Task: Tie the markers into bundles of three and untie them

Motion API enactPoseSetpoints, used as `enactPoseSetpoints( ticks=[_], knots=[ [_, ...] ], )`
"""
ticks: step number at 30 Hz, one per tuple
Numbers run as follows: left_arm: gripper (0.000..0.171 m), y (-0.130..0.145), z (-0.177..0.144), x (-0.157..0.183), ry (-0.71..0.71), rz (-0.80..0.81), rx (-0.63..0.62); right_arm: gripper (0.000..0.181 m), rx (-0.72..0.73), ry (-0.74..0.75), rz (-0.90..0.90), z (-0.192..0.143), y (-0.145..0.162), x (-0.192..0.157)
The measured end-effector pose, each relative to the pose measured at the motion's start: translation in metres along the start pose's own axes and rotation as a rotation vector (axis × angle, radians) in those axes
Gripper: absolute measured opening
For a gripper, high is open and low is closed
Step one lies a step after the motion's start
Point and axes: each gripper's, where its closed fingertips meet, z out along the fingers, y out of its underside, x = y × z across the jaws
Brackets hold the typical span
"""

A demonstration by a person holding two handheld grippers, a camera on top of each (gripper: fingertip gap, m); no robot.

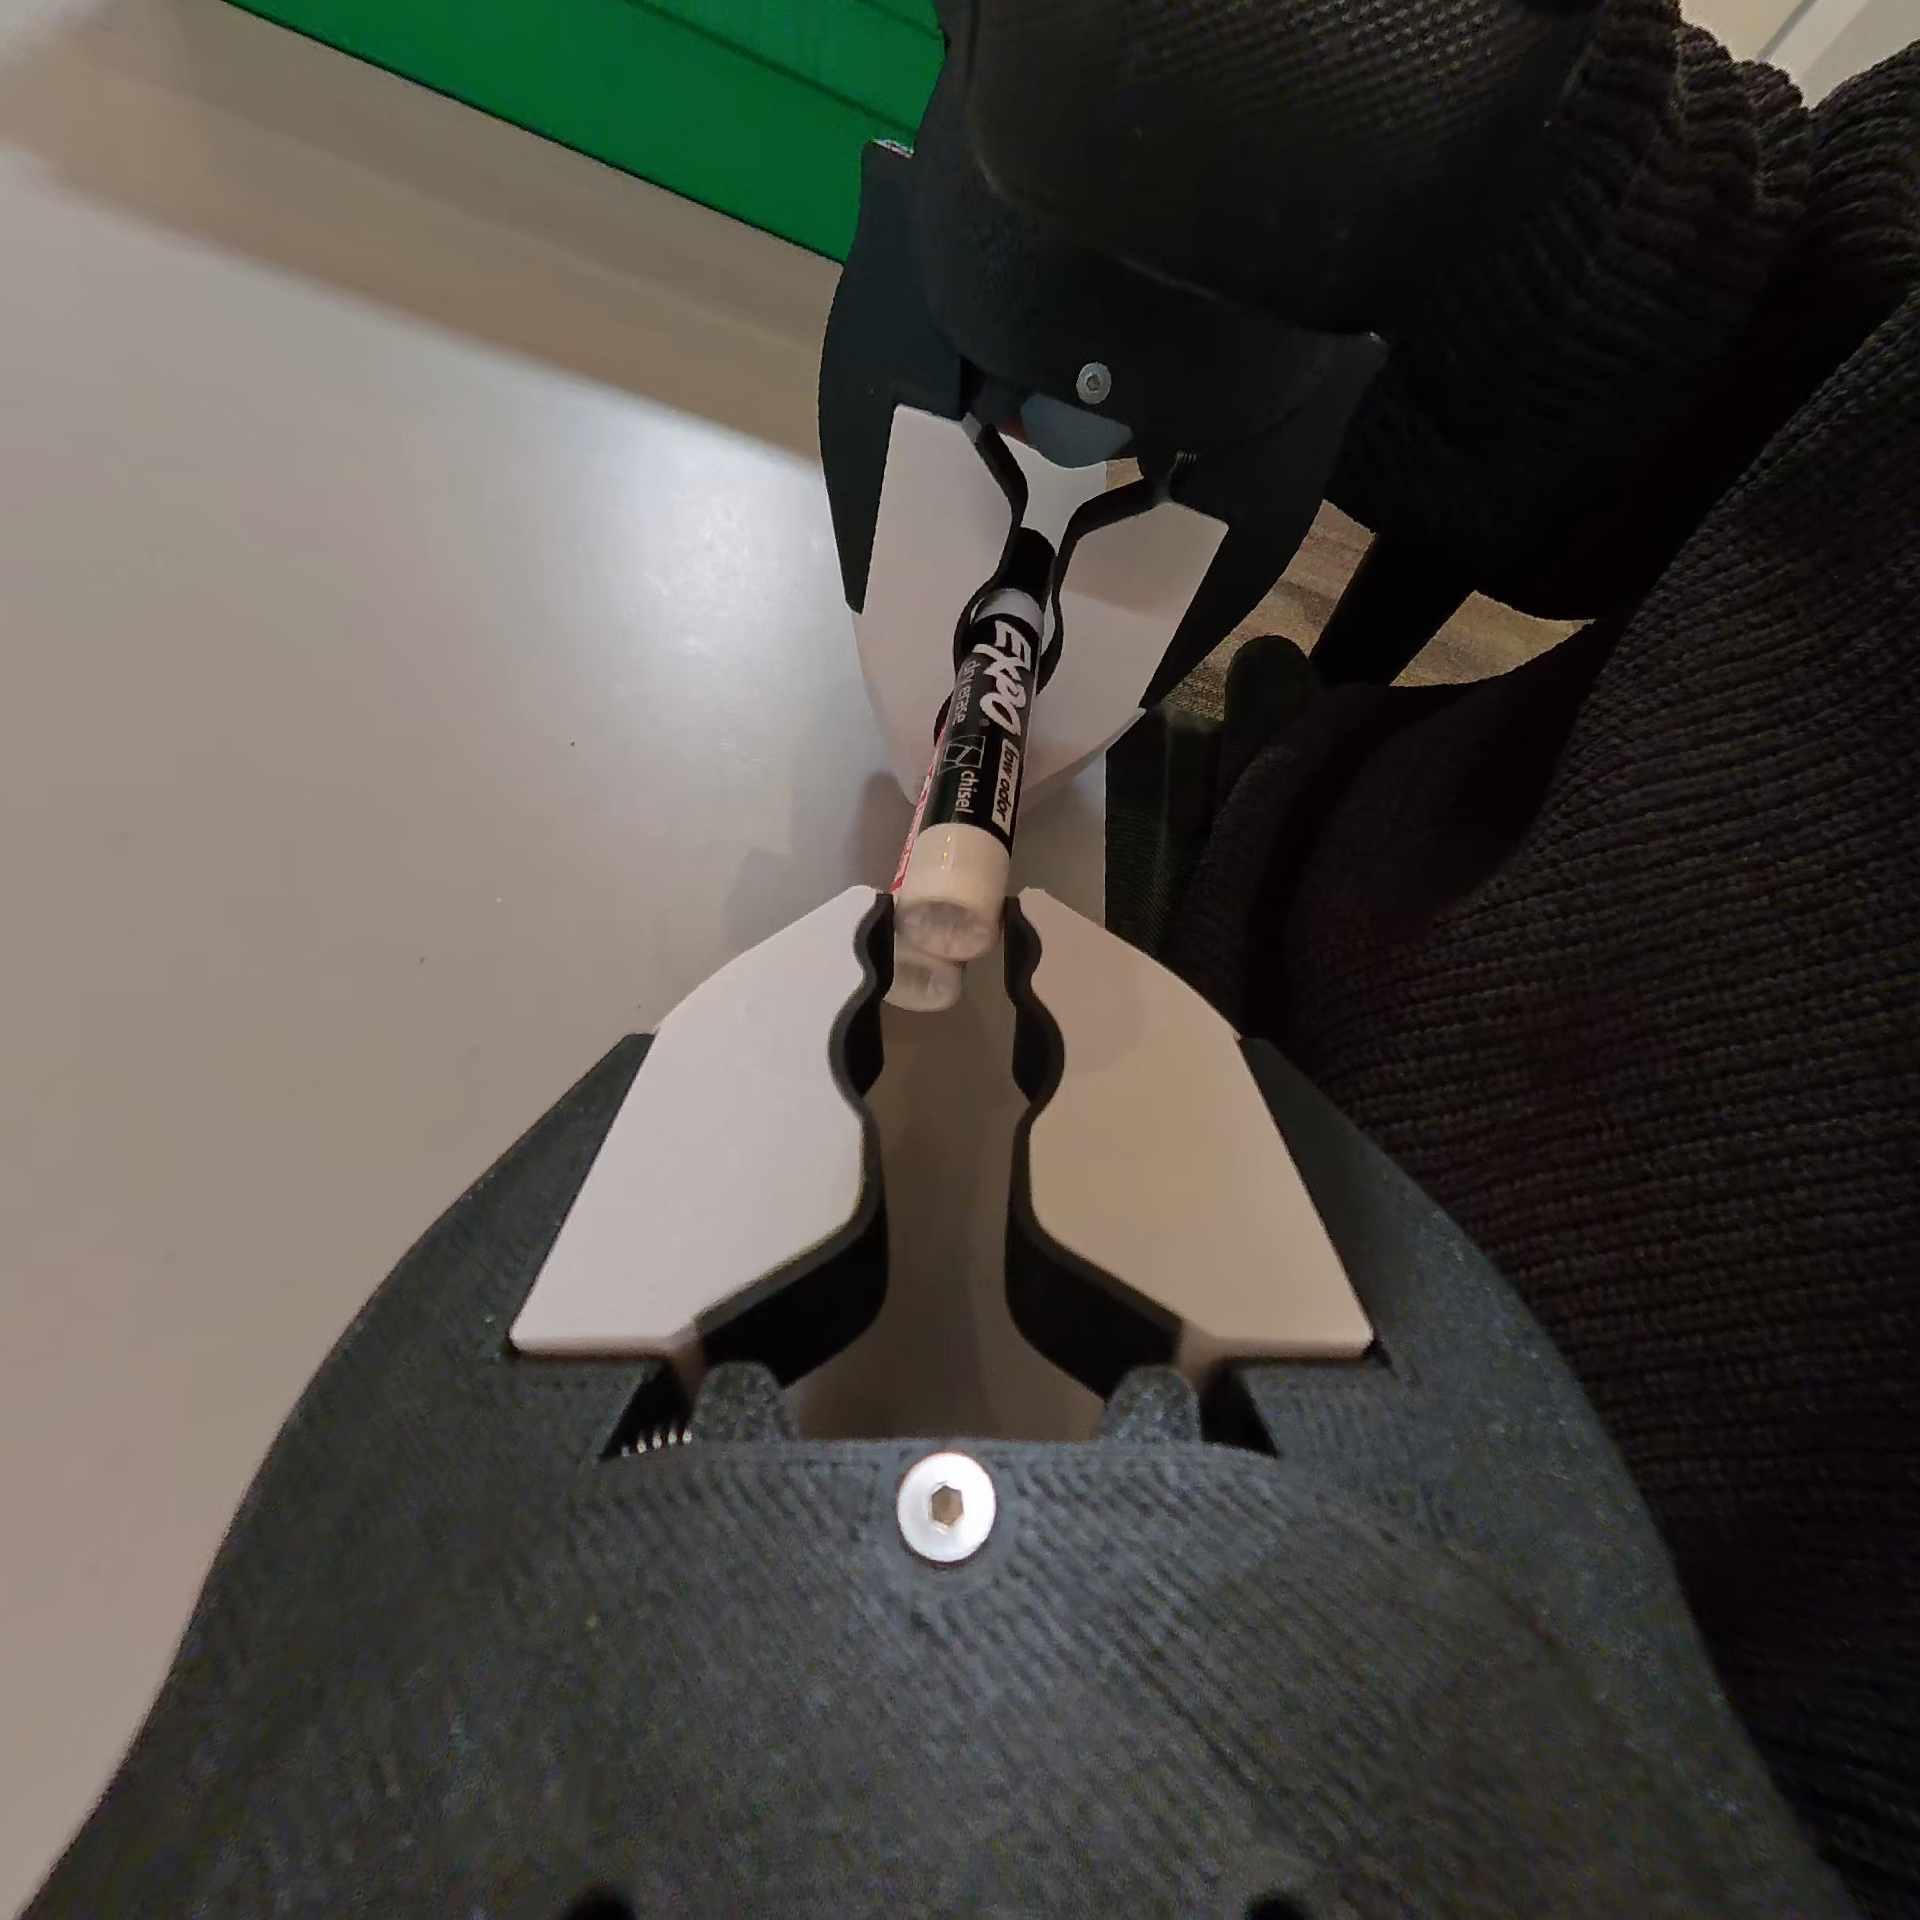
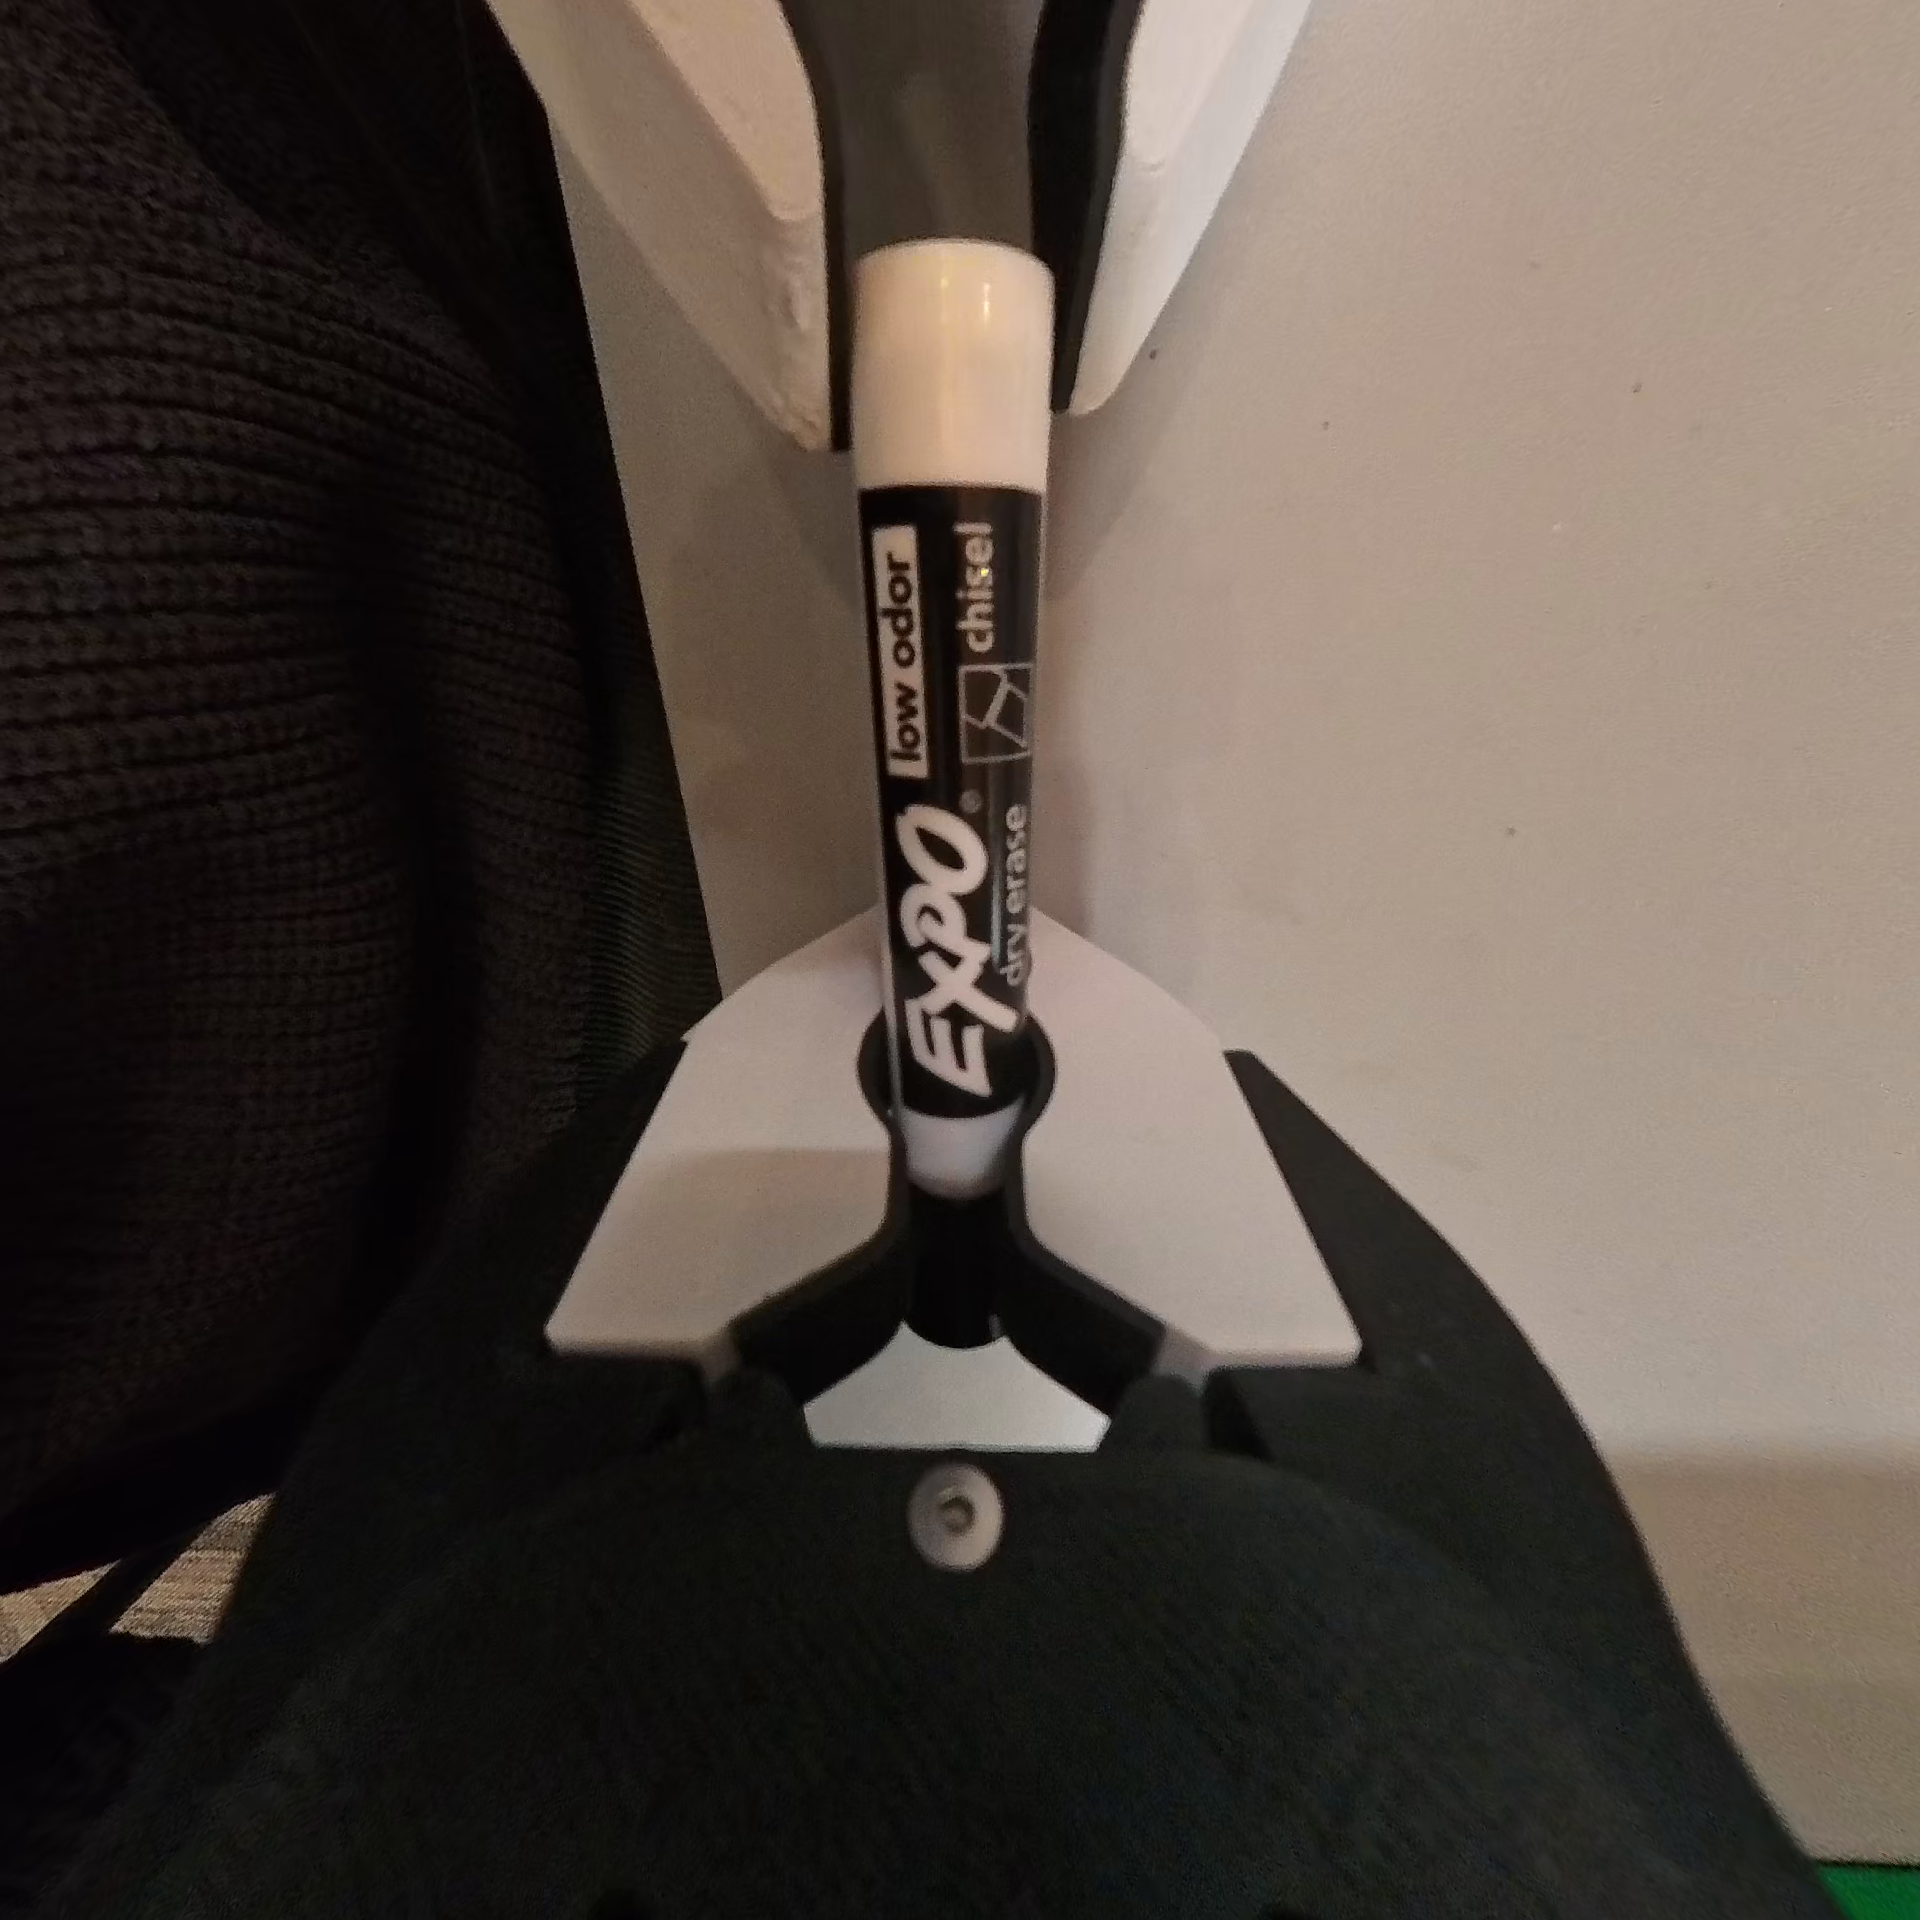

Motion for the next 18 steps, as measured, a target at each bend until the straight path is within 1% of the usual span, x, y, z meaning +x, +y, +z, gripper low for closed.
enactPoseSetpoints(
  ticks=[18],
  knots=[
    [0.021,0.0003,-0.0014,0.0005,0.016,-0.007,0.005,0.015,0.0,-0.001,-0.001,-0.0005,0.0008,0.0001]
  ],
)
